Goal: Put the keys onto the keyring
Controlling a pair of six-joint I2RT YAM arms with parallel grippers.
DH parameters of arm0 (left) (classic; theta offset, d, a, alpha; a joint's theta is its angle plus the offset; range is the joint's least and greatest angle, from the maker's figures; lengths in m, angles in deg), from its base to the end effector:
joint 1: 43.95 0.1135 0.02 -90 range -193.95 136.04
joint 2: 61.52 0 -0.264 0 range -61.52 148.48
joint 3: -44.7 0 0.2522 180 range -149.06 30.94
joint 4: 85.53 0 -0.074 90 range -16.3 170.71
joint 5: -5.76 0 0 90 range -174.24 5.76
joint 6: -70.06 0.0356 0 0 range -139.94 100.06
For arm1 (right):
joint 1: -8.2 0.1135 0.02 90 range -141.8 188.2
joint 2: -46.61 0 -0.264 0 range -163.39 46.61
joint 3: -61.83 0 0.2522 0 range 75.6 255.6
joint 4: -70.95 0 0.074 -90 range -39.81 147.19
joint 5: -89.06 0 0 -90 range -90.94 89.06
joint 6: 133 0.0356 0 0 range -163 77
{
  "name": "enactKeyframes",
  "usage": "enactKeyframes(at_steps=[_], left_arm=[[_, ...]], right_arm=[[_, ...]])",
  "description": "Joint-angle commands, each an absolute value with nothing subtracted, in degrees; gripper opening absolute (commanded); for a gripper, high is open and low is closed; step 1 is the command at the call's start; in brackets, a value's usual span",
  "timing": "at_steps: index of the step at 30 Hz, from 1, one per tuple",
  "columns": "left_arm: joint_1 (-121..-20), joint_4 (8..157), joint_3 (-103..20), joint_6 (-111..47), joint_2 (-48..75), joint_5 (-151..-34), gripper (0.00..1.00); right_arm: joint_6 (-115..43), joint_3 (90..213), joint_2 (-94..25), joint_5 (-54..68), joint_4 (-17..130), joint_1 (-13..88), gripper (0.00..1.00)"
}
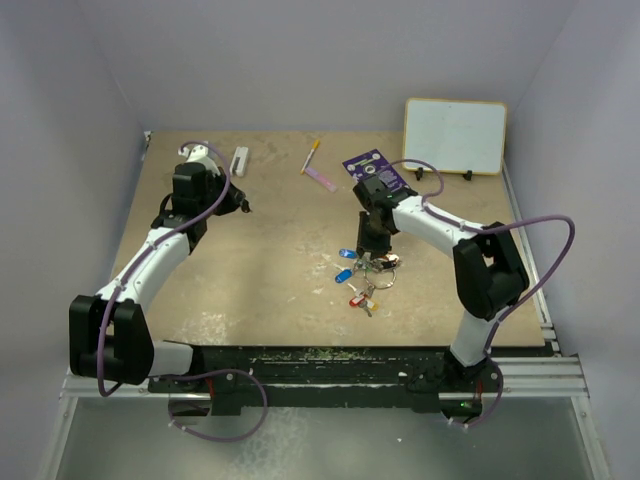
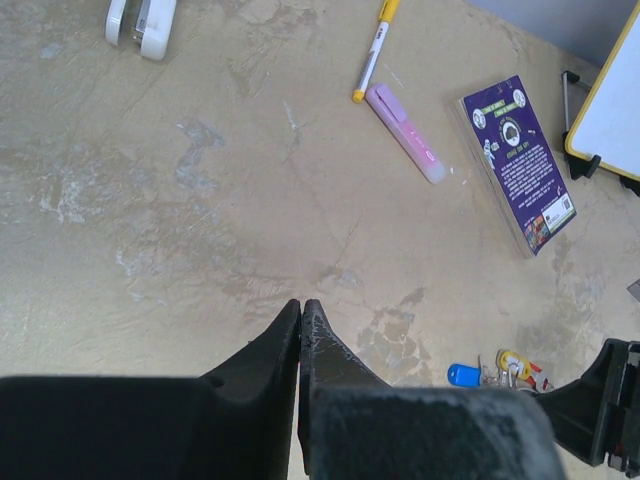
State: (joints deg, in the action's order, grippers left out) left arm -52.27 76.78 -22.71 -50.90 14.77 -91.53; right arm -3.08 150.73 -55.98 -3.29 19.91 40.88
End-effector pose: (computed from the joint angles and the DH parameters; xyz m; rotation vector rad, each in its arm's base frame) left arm 0.3005 -0.0485 0.2822 -0.3272 2.0506 -0.5555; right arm 0.3117 0.1982 0.2124 0.1859 2.7384 0.3189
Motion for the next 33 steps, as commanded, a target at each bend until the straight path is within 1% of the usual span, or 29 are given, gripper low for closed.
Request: enactKeyframes(at_steps=[1, 9, 15, 24, 33], left_arm=[[-52.0, 79.7, -22.7, -51.9, 14.7, -92.4, 0.04], [-52.0, 79.8, -22.7, -51.9, 14.6, -92.4, 0.04], [-52.0, 79.8, -22.6, -52.2, 15.0, -92.6, 0.04], [-52.0, 79.8, -22.4, -52.1, 14.6, -92.5, 0.04], [-52.0, 80.0, -21.7, -52.0, 14.4, -92.3, 0.04]], right_arm=[[-3.2, 148.4, -55.4, -5.8, 17.8, 39.0, 0.36], [-4.1, 144.7, -54.7, -5.2, 18.4, 39.0, 0.30], [-5.3, 142.5, -54.0, -7.0, 19.5, 38.8, 0.30], [-7.5, 146.2, -55.8, -9.2, 18.4, 38.3, 0.30], [-8.9, 143.2, -56.6, -8.6, 21.1, 36.2, 0.30]])
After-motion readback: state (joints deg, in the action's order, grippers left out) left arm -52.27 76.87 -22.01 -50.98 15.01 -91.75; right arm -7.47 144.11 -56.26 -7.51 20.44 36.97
